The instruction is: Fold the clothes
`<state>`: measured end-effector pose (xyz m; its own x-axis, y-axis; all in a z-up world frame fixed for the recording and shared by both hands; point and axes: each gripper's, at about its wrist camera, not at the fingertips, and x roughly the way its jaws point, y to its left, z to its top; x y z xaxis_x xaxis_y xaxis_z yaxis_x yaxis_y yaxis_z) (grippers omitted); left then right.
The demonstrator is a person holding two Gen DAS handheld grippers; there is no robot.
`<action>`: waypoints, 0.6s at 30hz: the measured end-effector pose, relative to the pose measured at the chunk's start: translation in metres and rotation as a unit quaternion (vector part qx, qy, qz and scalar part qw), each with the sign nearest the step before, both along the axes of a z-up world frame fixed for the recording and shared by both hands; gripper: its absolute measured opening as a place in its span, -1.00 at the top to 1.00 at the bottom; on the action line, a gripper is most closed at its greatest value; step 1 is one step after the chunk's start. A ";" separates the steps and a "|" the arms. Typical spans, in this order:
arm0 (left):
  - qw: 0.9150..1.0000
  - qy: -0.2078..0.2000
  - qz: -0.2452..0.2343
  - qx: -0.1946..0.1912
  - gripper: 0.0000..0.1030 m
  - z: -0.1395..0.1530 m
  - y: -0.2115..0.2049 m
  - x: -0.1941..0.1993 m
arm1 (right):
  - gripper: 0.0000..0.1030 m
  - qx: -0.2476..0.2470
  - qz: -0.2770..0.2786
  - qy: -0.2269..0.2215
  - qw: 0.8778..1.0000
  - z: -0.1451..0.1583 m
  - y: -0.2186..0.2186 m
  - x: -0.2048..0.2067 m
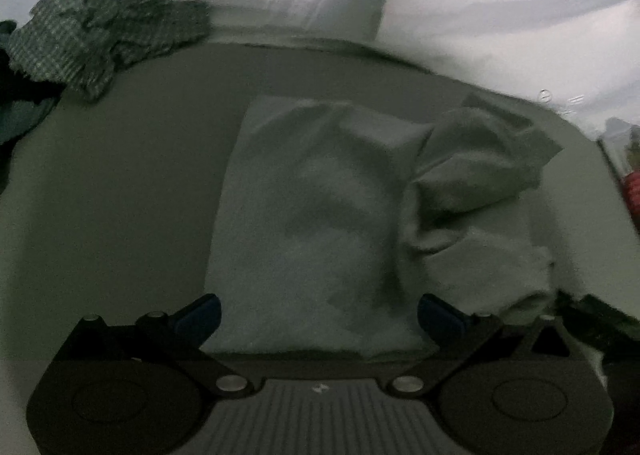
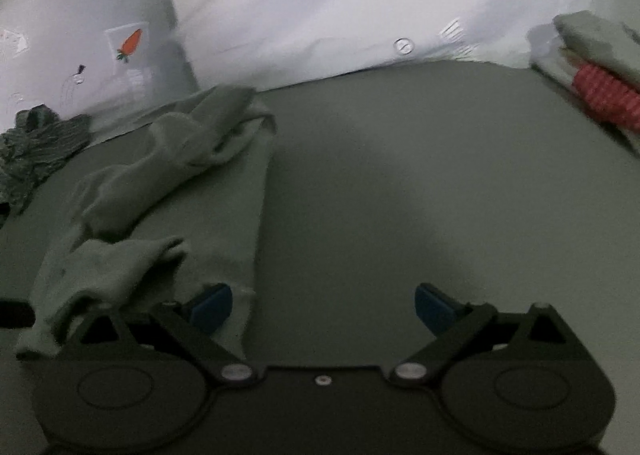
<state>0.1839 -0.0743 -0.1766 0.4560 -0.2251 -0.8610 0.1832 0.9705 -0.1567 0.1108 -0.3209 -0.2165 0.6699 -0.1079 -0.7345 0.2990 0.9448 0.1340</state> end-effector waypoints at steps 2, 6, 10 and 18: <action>1.000 -0.005 -0.008 -0.005 -0.99 0.003 -0.006 -0.001 | -0.93 -0.001 0.013 -0.006 1.000 0.004 0.008 0.004; 1.000 -0.010 -0.019 -0.002 -0.99 0.007 -0.013 -0.003 | -0.95 0.007 0.053 -0.034 0.998 0.013 0.023 0.004; 1.000 -0.008 -0.019 -0.007 -0.99 0.006 -0.011 -0.001 | -0.96 0.015 0.123 -0.045 0.991 0.016 0.043 0.001; 1.000 -0.007 -0.011 -0.004 -1.00 0.005 -0.005 -0.005 | -0.98 0.075 0.080 -0.100 0.989 0.030 0.022 -0.008</action>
<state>0.1791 -0.0791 -0.1713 0.4629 -0.2419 -0.8528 0.2064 0.9650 -0.1617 0.1033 -0.2986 -0.1867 0.8030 0.1113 -0.5855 0.1015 0.9425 0.3183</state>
